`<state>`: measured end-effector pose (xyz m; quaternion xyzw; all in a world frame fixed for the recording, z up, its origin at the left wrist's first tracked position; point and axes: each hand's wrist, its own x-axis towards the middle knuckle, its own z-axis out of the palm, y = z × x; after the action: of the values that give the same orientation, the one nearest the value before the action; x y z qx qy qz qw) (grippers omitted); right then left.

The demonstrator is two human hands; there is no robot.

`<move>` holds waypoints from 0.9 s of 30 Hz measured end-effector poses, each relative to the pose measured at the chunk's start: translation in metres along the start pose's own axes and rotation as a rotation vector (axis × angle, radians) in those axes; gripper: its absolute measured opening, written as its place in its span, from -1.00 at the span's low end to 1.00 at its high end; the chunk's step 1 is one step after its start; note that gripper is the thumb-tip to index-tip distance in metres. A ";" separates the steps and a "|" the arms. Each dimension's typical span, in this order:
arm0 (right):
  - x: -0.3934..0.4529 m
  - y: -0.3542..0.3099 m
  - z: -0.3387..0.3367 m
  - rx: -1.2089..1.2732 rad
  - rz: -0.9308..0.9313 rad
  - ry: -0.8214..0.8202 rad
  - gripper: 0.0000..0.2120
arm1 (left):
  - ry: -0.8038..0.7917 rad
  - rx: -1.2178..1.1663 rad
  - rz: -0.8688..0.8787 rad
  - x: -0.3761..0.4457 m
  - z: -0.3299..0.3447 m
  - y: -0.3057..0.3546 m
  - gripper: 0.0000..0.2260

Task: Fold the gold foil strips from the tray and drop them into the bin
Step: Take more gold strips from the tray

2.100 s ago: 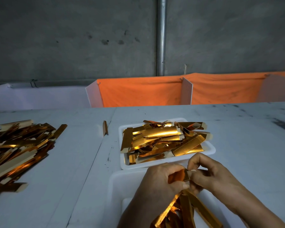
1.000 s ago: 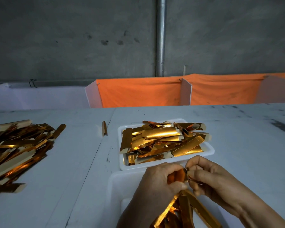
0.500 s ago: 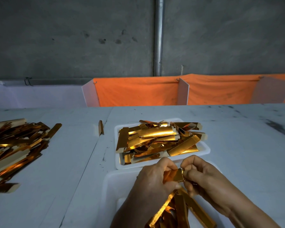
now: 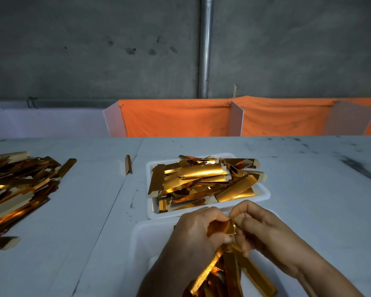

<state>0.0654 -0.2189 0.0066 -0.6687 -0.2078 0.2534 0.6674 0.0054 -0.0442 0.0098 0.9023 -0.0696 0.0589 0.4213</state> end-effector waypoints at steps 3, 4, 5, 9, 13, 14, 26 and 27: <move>-0.001 -0.002 0.000 0.233 -0.040 -0.048 -0.86 | -0.002 -0.181 0.008 -0.001 -0.004 0.001 -0.76; -0.001 -0.003 0.000 0.303 -0.057 -0.075 -0.83 | -0.002 -0.255 0.019 -0.001 -0.005 0.001 -0.76; -0.001 -0.003 0.000 0.358 -0.070 -0.098 -0.76 | -0.004 -0.320 0.035 -0.001 -0.006 0.001 -0.75; -0.003 -0.004 -0.001 0.485 -0.073 -0.148 -0.65 | -0.042 -0.482 0.062 -0.001 -0.006 0.003 -0.74; -0.005 -0.004 -0.001 0.471 -0.052 -0.133 -0.65 | -0.057 -0.519 0.060 -0.001 -0.004 0.004 -0.77; -0.004 -0.004 0.000 0.445 -0.049 -0.111 -0.63 | -0.061 -0.527 0.056 -0.001 -0.005 0.004 -0.78; 0.000 0.000 -0.006 0.084 0.224 -0.079 -0.84 | -0.267 -0.349 -0.201 0.000 -0.008 0.000 -0.86; 0.000 0.000 -0.004 0.018 0.246 -0.050 -0.84 | -0.317 -0.317 -0.222 0.000 -0.007 0.001 -0.87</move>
<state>0.0681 -0.2224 0.0062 -0.6766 -0.1386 0.3518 0.6319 0.0045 -0.0398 0.0149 0.8251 -0.0437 -0.1415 0.5452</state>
